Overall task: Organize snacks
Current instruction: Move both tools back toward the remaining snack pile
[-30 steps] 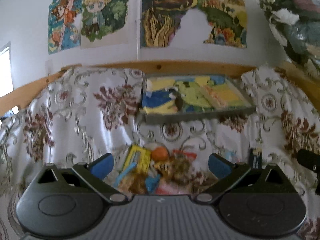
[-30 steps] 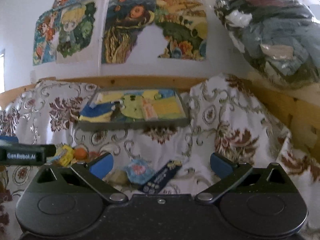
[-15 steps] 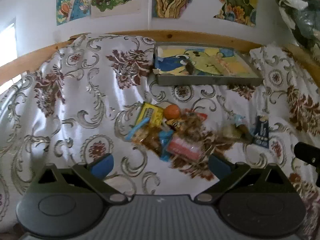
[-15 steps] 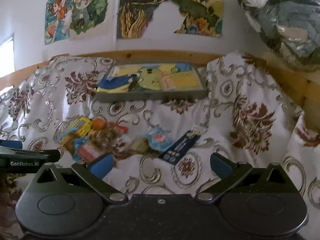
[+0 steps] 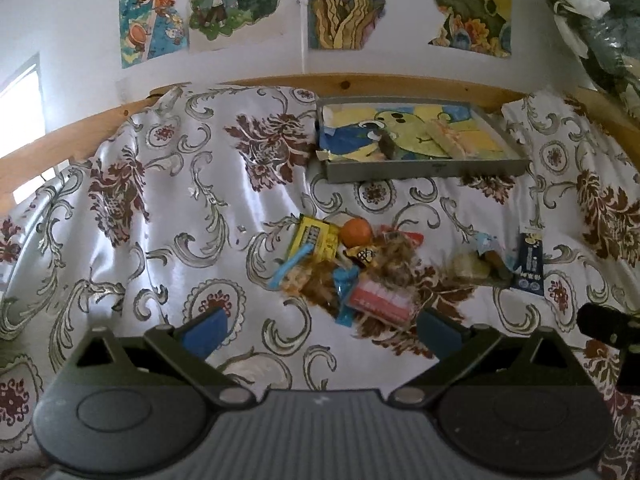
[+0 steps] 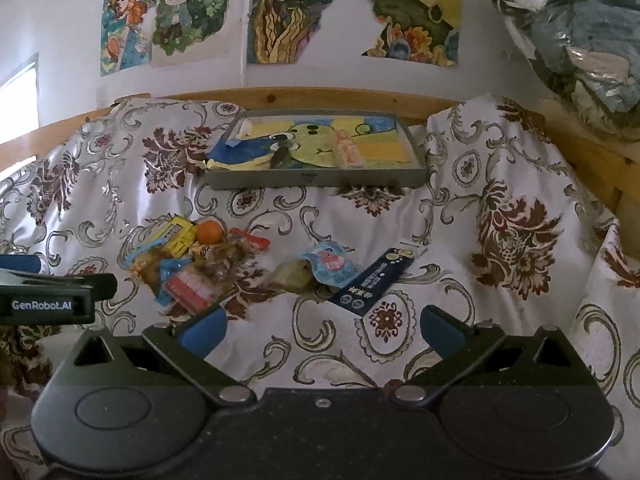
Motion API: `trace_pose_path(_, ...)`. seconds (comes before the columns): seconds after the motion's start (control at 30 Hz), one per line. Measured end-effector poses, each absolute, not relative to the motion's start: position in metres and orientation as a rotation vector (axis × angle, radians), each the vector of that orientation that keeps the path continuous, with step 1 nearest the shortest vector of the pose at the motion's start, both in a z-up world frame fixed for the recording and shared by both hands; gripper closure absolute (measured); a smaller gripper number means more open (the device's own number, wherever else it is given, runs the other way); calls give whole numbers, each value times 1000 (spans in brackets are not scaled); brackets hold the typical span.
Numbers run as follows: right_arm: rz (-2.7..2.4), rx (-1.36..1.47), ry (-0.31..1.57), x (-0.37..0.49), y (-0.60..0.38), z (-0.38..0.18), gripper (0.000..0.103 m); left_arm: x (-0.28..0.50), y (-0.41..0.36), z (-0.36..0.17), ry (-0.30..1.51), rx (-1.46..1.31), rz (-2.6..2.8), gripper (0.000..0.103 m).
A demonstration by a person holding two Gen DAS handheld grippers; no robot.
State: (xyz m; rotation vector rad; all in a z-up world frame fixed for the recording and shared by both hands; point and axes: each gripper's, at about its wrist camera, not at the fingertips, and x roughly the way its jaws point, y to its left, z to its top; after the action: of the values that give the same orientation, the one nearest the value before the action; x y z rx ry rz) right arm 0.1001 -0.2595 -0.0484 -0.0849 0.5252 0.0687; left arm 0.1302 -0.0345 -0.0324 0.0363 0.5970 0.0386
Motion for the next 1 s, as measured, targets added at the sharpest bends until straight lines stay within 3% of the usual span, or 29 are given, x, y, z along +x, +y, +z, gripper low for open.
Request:
trace_pose_path(0.77, 110, -81, 529, 114, -249, -56, 1, 140, -21, -38, 658, -10, 96, 0)
trace_pose_path(1.0, 229, -30, 516, 113, -248, -59, 1, 145, -22, -47, 659, 87, 157, 0)
